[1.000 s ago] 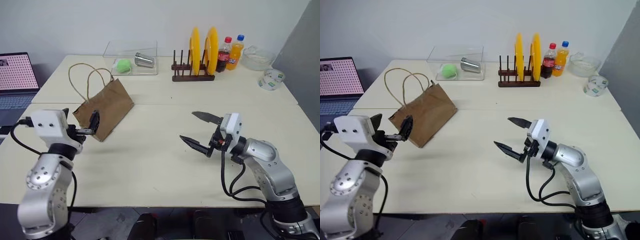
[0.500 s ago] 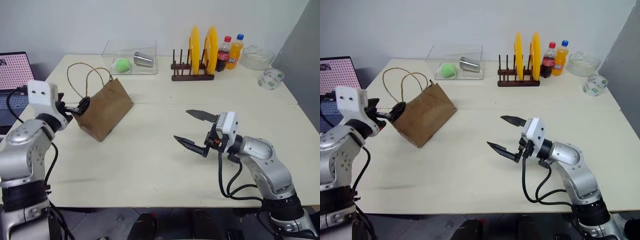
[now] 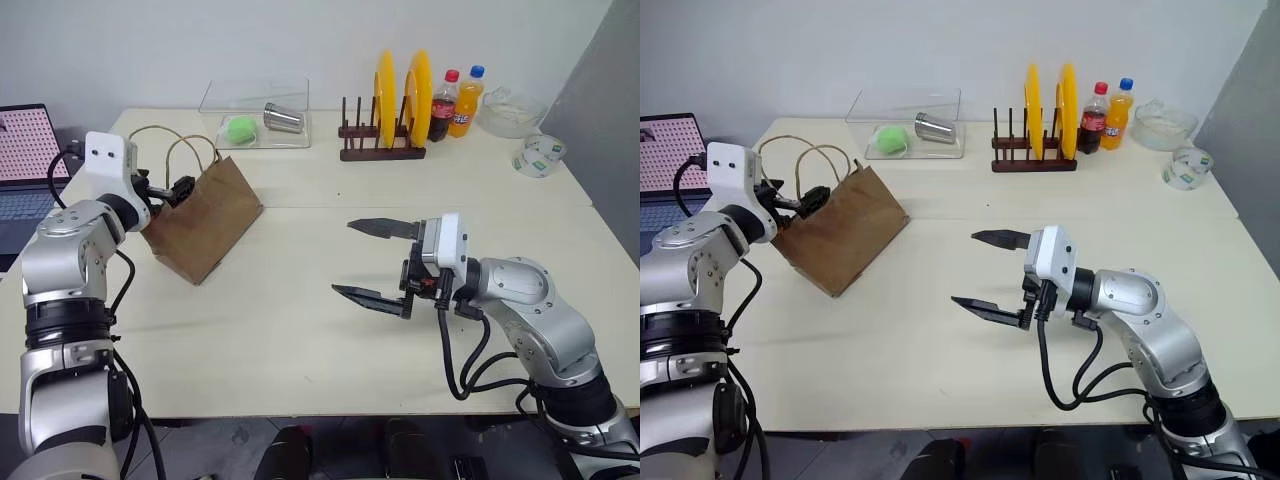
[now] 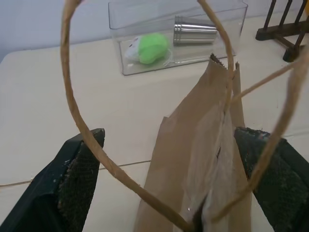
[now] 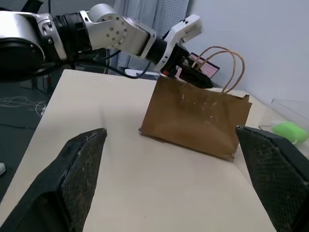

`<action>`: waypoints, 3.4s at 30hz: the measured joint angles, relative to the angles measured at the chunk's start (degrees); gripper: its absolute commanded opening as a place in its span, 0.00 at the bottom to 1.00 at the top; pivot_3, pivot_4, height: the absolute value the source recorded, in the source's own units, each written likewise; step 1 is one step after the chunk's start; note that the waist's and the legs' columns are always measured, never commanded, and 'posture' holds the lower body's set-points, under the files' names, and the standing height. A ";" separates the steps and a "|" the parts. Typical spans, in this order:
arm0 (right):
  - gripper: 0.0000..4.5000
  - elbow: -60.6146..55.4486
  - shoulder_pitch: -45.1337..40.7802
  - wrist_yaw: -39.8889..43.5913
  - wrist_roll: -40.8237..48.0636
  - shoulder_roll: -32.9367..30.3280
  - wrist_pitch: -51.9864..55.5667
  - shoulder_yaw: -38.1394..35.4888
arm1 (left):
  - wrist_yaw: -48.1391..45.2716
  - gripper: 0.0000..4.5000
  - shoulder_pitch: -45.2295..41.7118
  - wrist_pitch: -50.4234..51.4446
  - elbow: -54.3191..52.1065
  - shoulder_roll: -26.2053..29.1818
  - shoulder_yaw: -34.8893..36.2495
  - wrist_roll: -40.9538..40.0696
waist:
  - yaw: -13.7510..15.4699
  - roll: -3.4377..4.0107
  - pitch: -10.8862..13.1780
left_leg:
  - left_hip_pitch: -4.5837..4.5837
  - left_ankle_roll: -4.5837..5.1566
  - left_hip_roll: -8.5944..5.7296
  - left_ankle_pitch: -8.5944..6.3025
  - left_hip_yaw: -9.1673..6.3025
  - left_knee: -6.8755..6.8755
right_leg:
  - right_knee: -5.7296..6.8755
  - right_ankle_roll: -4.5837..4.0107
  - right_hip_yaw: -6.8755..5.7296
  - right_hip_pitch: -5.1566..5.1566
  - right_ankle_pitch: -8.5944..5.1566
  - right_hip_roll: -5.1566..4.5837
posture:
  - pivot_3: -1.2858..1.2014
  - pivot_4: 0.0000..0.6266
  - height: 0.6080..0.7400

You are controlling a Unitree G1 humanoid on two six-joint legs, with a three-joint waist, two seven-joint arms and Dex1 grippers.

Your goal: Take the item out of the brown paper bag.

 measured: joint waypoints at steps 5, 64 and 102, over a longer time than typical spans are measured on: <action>1.00 0.33 -0.11 0.44 -0.02 -0.07 -0.05 0.00 | -2.19 1.00 -4.76 -2.86 5.92 0.60 -0.11 0.87 | -0.03 -0.01 0.01 | -0.01 0.00 0.00 0.00 0.00 0.00 | 0.01 0.00 -0.01 0.00 0.00 0.00 | 0.52 0.24 1.00; 1.00 -21.98 23.90 -19.58 2.94 -5.52 15.73 -13.40 | -42.29 0.01 -46.92 -29.12 52.66 -13.27 -13.15 17.29 | -1.34 -0.67 0.43 | -0.71 0.04 -0.08 -0.02 -0.14 0.62 | 0.15 0.03 -0.27 -0.20 0.00 0.00 | 0.52 0.24 1.00; 1.00 -27.44 31.83 -38.18 10.01 -11.38 12.00 -10.71 | -22.35 0.01 -50.50 -52.67 56.99 -26.99 -20.73 34.57 | -1.31 -0.70 0.45 | -0.72 0.08 -0.11 -0.04 -0.10 0.72 | 0.18 0.07 -0.20 -0.16 0.02 -0.01 | 0.52 0.24 1.00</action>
